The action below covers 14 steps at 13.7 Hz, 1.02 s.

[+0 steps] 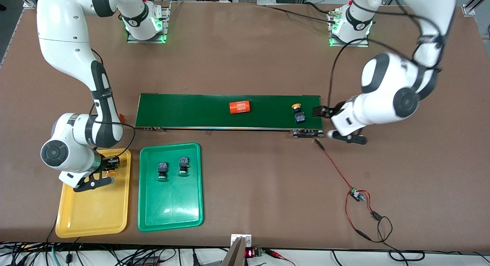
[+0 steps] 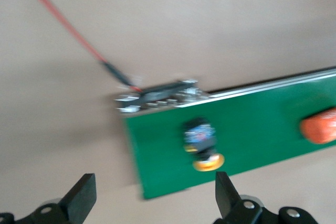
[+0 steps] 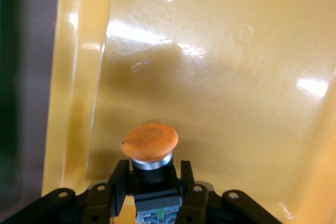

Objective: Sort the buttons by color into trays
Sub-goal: 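Lower the yellow button into the yellow tray while the left gripper places yellow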

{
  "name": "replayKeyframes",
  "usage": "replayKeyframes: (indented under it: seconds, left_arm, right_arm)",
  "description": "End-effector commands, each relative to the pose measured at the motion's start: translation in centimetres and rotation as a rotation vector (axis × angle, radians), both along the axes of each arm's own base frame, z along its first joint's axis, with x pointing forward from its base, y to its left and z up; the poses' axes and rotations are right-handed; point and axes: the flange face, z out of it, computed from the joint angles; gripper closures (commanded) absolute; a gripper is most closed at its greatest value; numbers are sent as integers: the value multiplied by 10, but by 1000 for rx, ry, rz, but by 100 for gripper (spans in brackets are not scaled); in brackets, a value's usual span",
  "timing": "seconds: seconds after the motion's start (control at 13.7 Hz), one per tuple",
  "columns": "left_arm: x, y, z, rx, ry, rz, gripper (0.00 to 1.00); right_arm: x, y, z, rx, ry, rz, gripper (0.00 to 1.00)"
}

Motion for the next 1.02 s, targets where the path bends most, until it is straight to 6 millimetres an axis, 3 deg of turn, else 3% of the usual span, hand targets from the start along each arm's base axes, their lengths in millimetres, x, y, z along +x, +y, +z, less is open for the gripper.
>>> replayKeyframes:
  seconds: [0.0, 0.22, 0.29, 0.44, 0.59, 0.73, 0.95]
  left_arm:
    - [-4, 41, 48, 123, -99, -11, 0]
    - [-15, 88, 108, 218, -177, 17, 0]
    - [-22, 92, 122, 238, -136, 16, 0]
    - [-26, 104, 164, 258, -94, 17, 0]
    - [-30, 115, 183, 245, -112, 34, 0]
    - [-29, 145, 194, 120, -151, 134, 0]
    - [-36, 152, 204, 164, -177, 138, 0]
  right_arm:
    - [4, -8, 4, 23, -15, -1, 0]
    - [2, 1, 21, 98, -4, -44, 0]
    - [-2, 5, 33, 127, 31, -66, 0]
    - [-7, 13, 80, 161, 60, -71, 0]
    - [-11, 25, 125, 180, 68, -55, 0]
    - [-19, 44, 162, 195, 83, -48, 0]
    - [-26, 45, 210, 215, 40, -54, 0]
